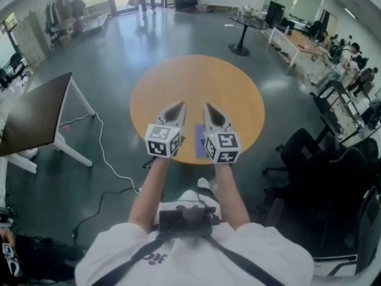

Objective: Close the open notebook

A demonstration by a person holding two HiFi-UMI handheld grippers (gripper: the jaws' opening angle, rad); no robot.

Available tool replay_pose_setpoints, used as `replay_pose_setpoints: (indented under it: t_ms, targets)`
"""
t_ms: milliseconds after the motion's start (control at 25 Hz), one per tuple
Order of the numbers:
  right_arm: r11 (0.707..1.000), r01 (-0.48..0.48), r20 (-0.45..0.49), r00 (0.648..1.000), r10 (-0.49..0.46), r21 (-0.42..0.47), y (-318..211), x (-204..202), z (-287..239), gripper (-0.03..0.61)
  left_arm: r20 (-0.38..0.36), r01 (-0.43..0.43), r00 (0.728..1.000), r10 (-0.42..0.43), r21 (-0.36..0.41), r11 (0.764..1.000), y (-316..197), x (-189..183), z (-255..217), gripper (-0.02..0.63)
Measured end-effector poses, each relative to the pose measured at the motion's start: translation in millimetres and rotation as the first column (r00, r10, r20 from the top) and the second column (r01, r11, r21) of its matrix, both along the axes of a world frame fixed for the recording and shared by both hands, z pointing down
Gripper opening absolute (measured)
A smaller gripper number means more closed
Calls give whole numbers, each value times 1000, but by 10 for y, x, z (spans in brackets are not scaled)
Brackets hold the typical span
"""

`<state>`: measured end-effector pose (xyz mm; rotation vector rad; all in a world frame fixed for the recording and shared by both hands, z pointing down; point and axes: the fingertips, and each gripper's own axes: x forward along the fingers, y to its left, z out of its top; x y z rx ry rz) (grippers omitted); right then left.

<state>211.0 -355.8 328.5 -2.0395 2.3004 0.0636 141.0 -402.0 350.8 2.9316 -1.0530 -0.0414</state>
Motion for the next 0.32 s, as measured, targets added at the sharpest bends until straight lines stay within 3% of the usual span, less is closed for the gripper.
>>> replay_pose_setpoints:
  t_ms: [320]
  targets:
    - [1000,11,-13,1000,-11,19,-63,38,-103,21,12,-4,1000,4,4,1000,-68,96,-42,12]
